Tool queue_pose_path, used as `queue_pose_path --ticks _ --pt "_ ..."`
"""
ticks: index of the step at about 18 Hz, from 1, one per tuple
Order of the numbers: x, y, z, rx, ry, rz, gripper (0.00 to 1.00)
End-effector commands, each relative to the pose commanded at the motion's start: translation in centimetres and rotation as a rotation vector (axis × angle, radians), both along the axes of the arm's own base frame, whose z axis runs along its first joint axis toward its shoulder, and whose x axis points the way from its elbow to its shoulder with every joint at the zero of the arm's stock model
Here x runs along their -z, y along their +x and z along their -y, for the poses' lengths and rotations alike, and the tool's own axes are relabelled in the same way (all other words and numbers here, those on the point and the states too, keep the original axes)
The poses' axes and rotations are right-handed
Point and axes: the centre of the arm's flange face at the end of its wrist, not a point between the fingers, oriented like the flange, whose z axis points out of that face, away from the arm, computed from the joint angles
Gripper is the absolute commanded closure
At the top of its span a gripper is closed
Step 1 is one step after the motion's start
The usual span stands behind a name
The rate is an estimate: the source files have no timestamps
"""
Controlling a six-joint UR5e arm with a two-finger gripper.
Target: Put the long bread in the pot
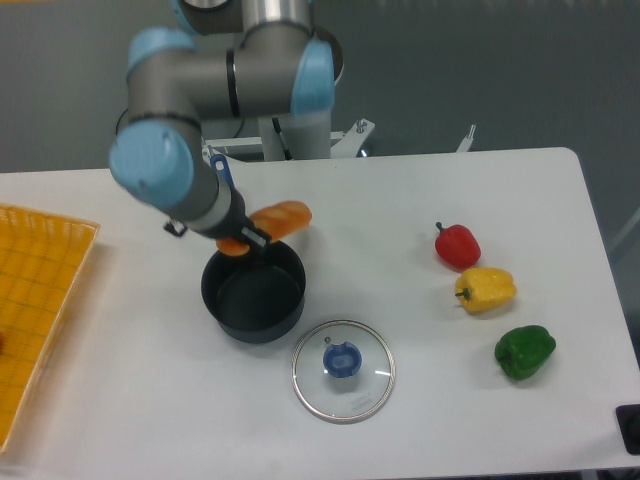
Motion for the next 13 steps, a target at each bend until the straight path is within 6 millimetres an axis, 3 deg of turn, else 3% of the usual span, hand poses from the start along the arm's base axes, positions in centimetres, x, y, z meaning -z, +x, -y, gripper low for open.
queue_pose_path --ticks 3,6,9,13 --pt "-2.5 -0.3 0.5 -0.017 0.064 -0.015 1.00" --pt "-4.1 -0.9 -0.2 -0.059 0.153 -0.057 1.00" --pt "-4.9 -1.3 -0.7 -0.080 0.202 -0.086 1.00" --pt "-4.5 -1.7 -1.5 -0.102 0.228 -0.105 1.00"
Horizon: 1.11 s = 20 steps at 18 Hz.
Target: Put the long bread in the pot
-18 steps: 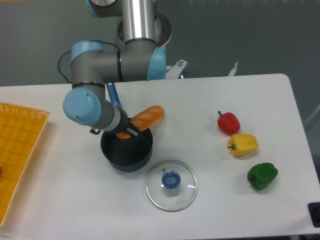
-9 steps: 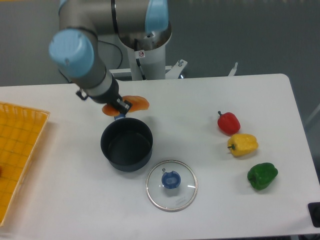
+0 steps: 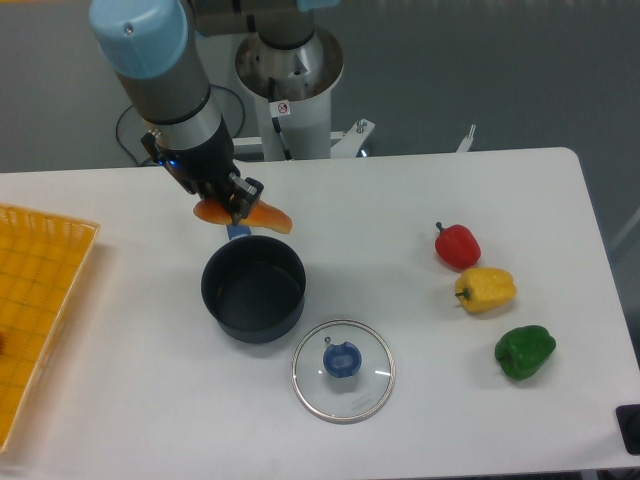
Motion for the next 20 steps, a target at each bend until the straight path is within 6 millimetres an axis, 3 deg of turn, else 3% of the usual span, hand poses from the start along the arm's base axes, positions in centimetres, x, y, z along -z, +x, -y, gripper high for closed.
queue_pose_path --ticks 3,8,11,14,19,20 --pt "1.4 -0.6 -0.8 -0.005 -0.007 -0.002 1.00" --pt "6.2 -1.8 -3.1 -0.026 -0.039 0.010 0.99" --pt "8.4 -0.9 -4.3 -0.037 -0.063 -0.018 0.96" --pt "10.5 -0.4 -4.7 -0.027 -0.098 -0.021 0.78" --pt "12.4 1.7 -4.8 0.009 -0.141 -0.015 0.73" --pt "12.8 2.2 -4.8 0.016 -0.149 -0.017 0.65"
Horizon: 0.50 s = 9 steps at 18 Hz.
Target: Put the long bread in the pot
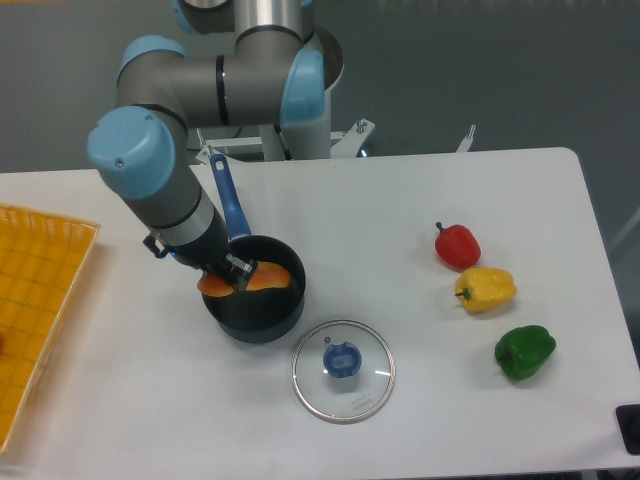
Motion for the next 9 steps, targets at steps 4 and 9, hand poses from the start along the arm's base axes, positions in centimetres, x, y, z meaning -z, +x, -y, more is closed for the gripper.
queue_pose_path --ticks 4,9 --pt "1.4 1.0 -0.2 0.032 -0.050 -0.036 0.01" --pt "1.4 1.0 -0.3 0.033 -0.040 -0.045 0.00"
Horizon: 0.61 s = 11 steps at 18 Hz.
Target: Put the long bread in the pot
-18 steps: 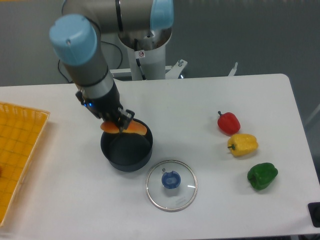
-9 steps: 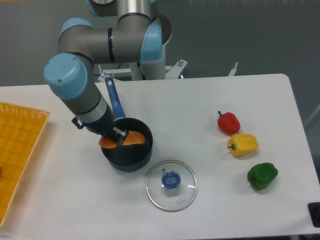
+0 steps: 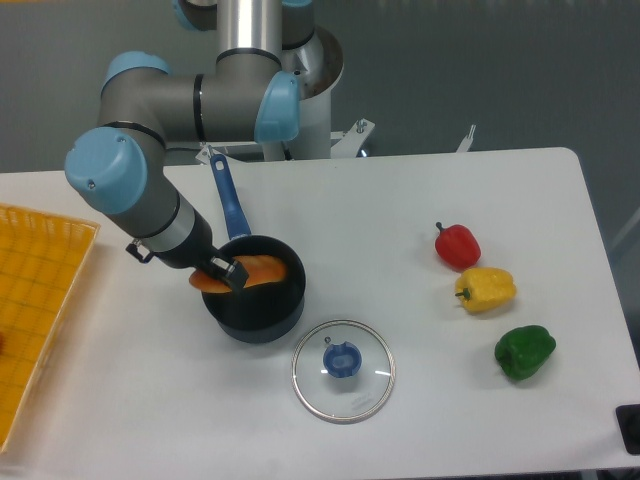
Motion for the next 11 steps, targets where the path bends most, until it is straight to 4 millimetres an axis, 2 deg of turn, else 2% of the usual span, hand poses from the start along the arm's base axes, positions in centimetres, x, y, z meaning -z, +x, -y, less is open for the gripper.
queue_pose_path --ticks 7,11 --pt "-0.9 -0.1 -0.1 0.000 0.037 -0.014 0.00" --pt "-0.8 -1.7 0.6 -0.026 0.039 -0.014 0.00"
